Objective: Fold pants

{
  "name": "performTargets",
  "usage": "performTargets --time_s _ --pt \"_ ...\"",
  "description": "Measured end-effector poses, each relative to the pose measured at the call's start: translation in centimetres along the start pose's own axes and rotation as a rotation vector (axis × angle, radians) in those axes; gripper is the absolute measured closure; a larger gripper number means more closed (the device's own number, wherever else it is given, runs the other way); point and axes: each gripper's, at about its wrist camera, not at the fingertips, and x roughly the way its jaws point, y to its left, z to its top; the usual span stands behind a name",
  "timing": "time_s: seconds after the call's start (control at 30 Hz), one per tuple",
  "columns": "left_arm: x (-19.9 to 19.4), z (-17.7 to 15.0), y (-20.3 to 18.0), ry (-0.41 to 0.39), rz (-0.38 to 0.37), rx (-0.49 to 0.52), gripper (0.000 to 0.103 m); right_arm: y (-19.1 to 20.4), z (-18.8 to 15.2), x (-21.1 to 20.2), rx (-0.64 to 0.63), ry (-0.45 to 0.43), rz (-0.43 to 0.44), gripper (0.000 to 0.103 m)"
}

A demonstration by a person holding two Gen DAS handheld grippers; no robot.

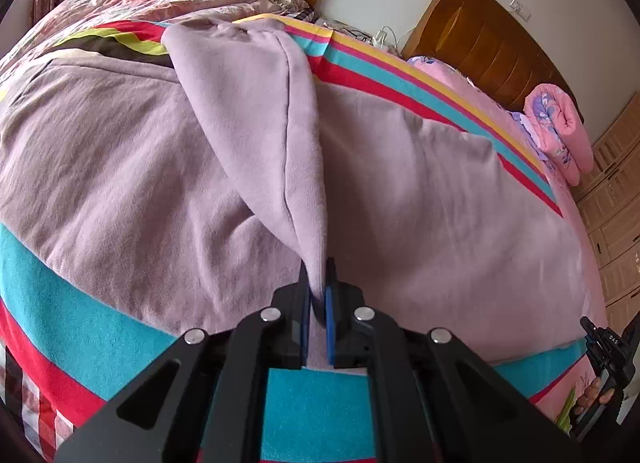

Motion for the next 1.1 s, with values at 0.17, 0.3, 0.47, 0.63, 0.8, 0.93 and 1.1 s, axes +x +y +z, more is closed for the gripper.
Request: performTargets --time_s 0.17,0.3,0.47,0.63,0.8,0.93,1.1 --pt "-1.1 0.2 -0.5 -0.02 -0.004 0.012 0.096 -0.1 0.4 0.0 -0.003 -0.007 0.003 0.094" --pt "0.2 -0.7 0.0 0.017 0.004 -0.006 0.095 -1.1 -0.5 0.6 0.059 -0.008 0.041 0.088" --pt "-0.6 -0.3 -0.9 -0.01 -0.05 0.016 0.072 -0.7 -0.5 -0.4 0.058 0.008 0.118 0.066" --pt "0.5 -0.6 -0.9 0.028 -0.067 -0.011 0.072 1.5 -2.2 1.0 0.03 0.095 0.207 0.066" --pt "0.8 -1.0 -1.8 0.047 -0.094 -0.001 0.074 4.4 -3.9 2.1 -0.012 0.157 0.277 0.067" --pt "0.9 -1.5 -2.5 0.039 -0.114 0.009 0.094 5.9 -4.2 3.2 -0.027 0.165 0.273 0.083" --pt "-1.0 -1.5 -2.8 -0.018 -0.125 0.03 0.097 6.9 -3.9 1.6 -0.082 0.111 0.258 0.091"
